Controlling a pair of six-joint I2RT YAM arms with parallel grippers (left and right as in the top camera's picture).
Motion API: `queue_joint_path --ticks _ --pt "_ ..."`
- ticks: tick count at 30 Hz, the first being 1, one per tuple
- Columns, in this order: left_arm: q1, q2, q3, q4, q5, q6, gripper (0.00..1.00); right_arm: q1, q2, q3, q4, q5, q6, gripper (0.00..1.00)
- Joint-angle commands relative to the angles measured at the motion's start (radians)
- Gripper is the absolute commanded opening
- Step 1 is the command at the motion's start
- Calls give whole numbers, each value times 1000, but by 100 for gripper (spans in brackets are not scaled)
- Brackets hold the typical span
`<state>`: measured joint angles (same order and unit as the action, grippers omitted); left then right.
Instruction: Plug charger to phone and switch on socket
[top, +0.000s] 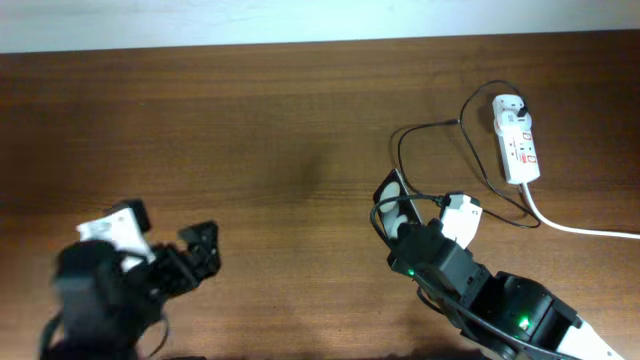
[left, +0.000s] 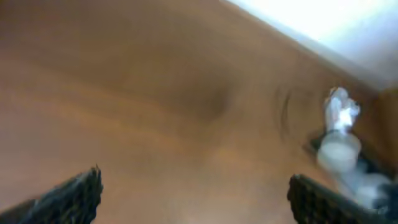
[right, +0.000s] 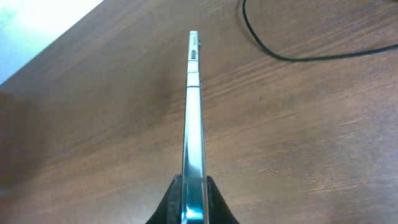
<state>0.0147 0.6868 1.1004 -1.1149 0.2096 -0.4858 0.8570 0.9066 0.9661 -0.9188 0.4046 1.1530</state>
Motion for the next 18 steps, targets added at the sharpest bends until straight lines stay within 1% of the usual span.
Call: queue_joint_path --ticks 1,4,5,6,7,9,10,11,12,14,15,17,18 --pt "1 89 -221 109 13 -243 99 -2 -12 8 -11 -22 8 4" --pt "1 259 -246 112 11 -244 99 -2 -12 8 -73 -48 8 4" --pt "1 331 -246 108 37 -244 99 -2 -12 8 -71 -57 8 4" --pt "1 366 -246 108 84 -243 99 -2 -8 8 -60 -55 8 4" --pt "1 422 -246 109 174 -243 99 -2 6 8 -33 -54 8 4" --pt "1 488 -246 108 260 -239 99 -2 47 8 4 -77 8 4" --pt "1 510 -246 115 339 -152 99 -2 49 8 5 -83 7 4" --pt "1 513 -246 127 405 -53 99 -2 34 8 6 -79 -23 4" --pt "1 506 -246 130 477 82 99 -2 -15 8 23 -80 -83 4" --pt "1 467 -246 126 509 203 99 -2 -182 8 26 -80 -174 4" --pt "1 407 -246 128 509 259 99 -2 -293 8 6 -86 -180 4" --pt "1 246 -246 170 509 294 100 -2 -459 -20 -24 -79 -180 4" --pt "1 168 -246 186 508 294 100 -2 -494 -47 -14 -79 -176 4"
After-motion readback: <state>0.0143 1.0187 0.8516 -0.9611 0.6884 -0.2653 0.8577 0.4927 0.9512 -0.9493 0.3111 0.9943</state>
